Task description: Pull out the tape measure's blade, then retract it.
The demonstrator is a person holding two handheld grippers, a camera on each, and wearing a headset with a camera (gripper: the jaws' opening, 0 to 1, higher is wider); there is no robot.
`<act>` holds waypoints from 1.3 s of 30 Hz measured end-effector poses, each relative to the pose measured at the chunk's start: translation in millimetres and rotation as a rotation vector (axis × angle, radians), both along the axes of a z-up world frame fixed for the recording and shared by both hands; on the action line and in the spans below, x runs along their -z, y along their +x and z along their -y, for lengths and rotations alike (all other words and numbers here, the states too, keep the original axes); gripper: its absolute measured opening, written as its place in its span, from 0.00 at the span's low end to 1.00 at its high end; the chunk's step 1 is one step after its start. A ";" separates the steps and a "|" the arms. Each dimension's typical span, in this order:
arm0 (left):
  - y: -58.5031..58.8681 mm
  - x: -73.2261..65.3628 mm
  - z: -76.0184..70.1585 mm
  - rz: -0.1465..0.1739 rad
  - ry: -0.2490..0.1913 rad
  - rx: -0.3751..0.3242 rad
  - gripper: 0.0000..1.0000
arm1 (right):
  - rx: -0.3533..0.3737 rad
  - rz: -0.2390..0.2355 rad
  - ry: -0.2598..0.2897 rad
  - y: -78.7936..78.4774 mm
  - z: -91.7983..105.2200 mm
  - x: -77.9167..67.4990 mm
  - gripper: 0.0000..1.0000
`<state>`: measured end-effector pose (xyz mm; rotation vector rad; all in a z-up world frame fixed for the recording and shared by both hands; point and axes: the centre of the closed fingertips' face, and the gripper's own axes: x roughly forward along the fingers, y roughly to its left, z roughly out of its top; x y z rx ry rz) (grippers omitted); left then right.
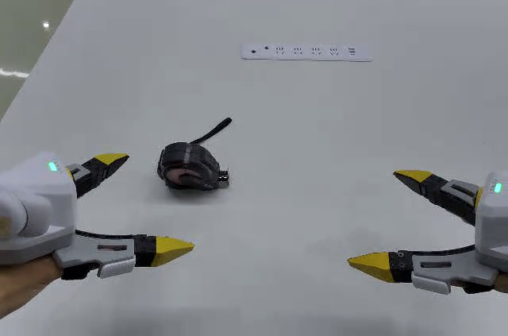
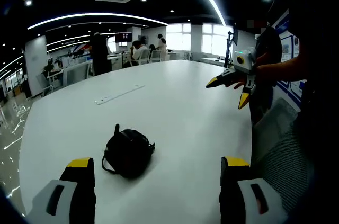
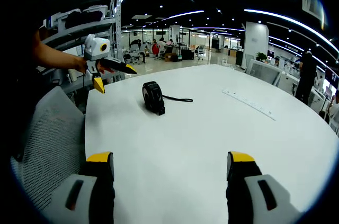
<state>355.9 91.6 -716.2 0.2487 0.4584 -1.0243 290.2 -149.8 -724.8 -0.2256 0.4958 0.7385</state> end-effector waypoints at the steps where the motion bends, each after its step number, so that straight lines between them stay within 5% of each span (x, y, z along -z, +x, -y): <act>1: 0.2 0.0 0.1 0.000 0.001 0.001 0.95 | -0.001 0.000 0.000 0.1 -0.1 0.1 0.89; 8: 11.2 10.7 7.8 0.001 0.082 0.102 0.91 | -0.070 -0.006 -0.016 13.4 -5.7 7.4 0.84; 39: 62.1 59.2 13.5 -0.035 0.261 0.291 0.74 | -0.254 -0.046 -0.061 74.4 -45.8 46.9 0.67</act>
